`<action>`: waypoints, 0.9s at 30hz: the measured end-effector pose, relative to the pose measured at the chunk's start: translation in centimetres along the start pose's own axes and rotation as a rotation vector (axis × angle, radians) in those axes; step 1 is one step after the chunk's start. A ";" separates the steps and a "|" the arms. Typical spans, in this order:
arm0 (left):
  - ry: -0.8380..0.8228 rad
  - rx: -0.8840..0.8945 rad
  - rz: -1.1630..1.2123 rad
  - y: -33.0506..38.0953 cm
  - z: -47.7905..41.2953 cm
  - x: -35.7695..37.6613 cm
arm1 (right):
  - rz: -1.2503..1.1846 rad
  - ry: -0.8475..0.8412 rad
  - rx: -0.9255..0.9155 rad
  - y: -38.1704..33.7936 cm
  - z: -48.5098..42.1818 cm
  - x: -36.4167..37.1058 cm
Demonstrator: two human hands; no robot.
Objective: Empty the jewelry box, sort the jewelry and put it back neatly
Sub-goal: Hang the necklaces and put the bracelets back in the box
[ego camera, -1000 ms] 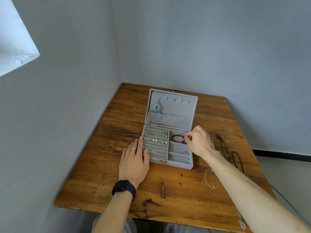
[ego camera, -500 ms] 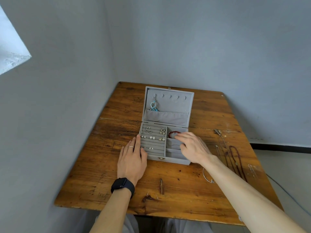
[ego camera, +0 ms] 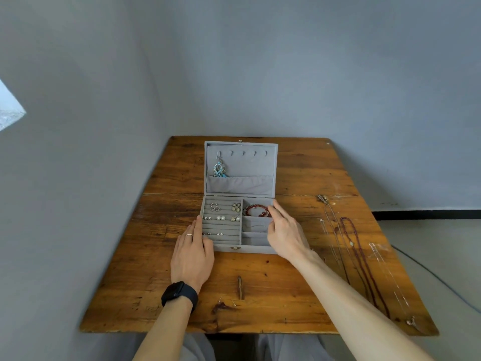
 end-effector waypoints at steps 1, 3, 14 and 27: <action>-0.006 0.000 0.010 0.0 0.0 0.0 | -0.017 0.005 -0.021 -0.1 0.5 -0.5; -0.030 0.002 0.036 -0.2 -0.1 0.0 | -0.073 0.037 -0.050 -0.1 2.4 -1.9; 0.034 0.411 0.009 7.5 6.6 -0.8 | -0.177 0.506 0.169 9.3 22.3 -9.4; -0.334 0.643 -0.203 13.6 14.7 8.7 | 0.199 0.382 0.056 10.6 25.2 -6.6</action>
Point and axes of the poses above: each hand's wrist, its own z-axis away from the middle knuckle, its own x-axis out of the palm, y = z × x, the point moved 4 cm from there along -z, towards the middle knuckle, and after that the axes turned 2 degrees about x, right-handed, at the moved point
